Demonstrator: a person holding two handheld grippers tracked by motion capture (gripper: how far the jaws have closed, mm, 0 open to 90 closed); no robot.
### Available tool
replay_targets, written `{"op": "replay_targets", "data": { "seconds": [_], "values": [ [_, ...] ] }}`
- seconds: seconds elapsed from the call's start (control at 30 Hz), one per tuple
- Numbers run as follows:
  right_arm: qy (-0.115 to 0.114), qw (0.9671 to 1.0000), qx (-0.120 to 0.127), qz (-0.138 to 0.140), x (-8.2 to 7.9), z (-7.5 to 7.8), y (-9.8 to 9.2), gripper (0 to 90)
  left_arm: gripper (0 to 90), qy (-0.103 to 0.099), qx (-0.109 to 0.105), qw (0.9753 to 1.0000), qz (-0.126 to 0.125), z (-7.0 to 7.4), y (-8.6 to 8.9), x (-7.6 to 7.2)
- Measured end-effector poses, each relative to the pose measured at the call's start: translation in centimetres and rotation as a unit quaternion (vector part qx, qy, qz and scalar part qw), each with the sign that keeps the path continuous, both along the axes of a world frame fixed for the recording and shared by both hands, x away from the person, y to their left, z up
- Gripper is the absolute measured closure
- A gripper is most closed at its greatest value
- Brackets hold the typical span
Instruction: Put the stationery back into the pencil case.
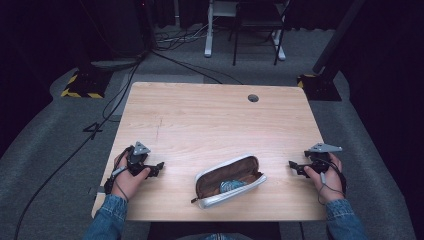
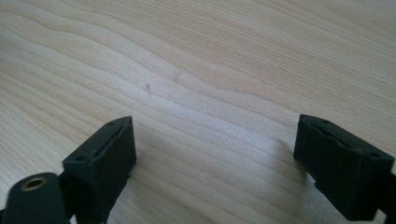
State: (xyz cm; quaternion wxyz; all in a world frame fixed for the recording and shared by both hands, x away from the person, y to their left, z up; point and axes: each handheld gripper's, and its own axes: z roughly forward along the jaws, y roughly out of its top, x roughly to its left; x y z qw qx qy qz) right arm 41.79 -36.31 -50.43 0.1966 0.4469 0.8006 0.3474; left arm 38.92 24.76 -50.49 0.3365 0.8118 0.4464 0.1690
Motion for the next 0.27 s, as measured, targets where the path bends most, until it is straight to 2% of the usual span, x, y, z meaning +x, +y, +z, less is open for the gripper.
{"op": "replay_targets", "data": {
  "seconds": [0.27],
  "values": [
    [0.002, 1.0, -0.003, -0.001, 0.12, -0.02, 0.14, 9.9, 15.0, 0.002, 0.002, 1.0, -0.004, 0.01, -0.08, 0.15]
  ]
}}
